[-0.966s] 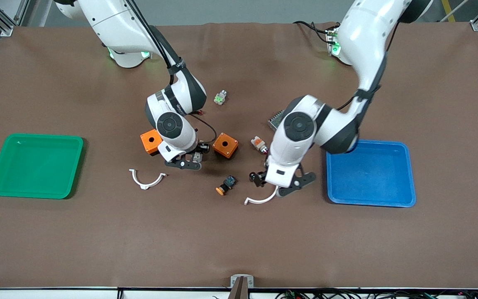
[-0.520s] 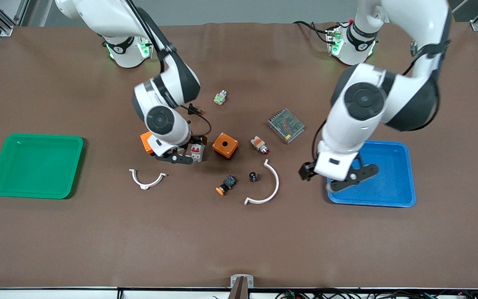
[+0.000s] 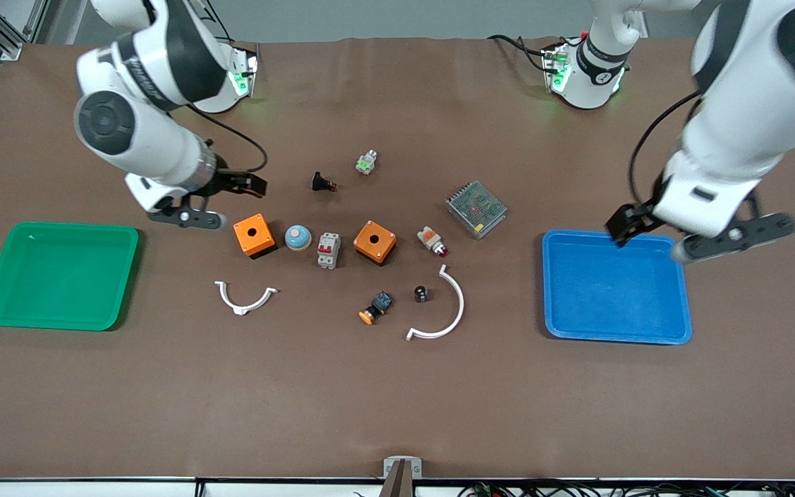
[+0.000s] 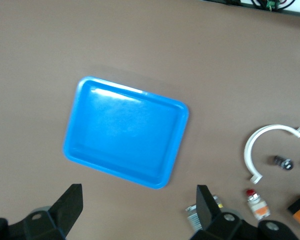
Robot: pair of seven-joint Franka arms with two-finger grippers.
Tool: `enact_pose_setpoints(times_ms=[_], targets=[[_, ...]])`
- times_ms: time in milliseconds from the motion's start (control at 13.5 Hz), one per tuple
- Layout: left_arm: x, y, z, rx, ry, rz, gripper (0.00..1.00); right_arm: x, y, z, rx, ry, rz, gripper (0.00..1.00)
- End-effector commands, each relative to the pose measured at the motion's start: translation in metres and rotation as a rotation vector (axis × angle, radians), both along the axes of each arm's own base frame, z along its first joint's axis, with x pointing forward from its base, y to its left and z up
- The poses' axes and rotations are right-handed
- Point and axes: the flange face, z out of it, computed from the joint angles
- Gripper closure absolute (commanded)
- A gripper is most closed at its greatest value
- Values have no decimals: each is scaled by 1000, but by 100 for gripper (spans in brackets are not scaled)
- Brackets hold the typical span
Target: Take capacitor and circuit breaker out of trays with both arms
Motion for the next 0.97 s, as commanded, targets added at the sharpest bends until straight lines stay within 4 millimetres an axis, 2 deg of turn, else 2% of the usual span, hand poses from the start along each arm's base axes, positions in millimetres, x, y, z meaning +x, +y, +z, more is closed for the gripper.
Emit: enact_pose_setpoints(times_ms=[0,149,297,372,669,743,892], targets=[[-21,43,27,0,23,-89,0,-2,-68,29,4,-48,53,0],[-33,78,37,-54,40,-115,0,5,-122,51,-8,-96,111,0],[-49,91,40,-70,49,-151,0,12,-156,78,-25,-132,156,0],[-55,93,42,-70,49,-151,0,15,-165,93,-34,-144,153,0],[-61,98,41,-67,65,-147,0,17,-166,156,-38,-194,143,0],[-61,105,43,-67,61,-133,0,18,-165,166,-39,-209,142,0],[-66,104,49,-70,57,-133,0,23,-167,183,-41,-246,134,0]])
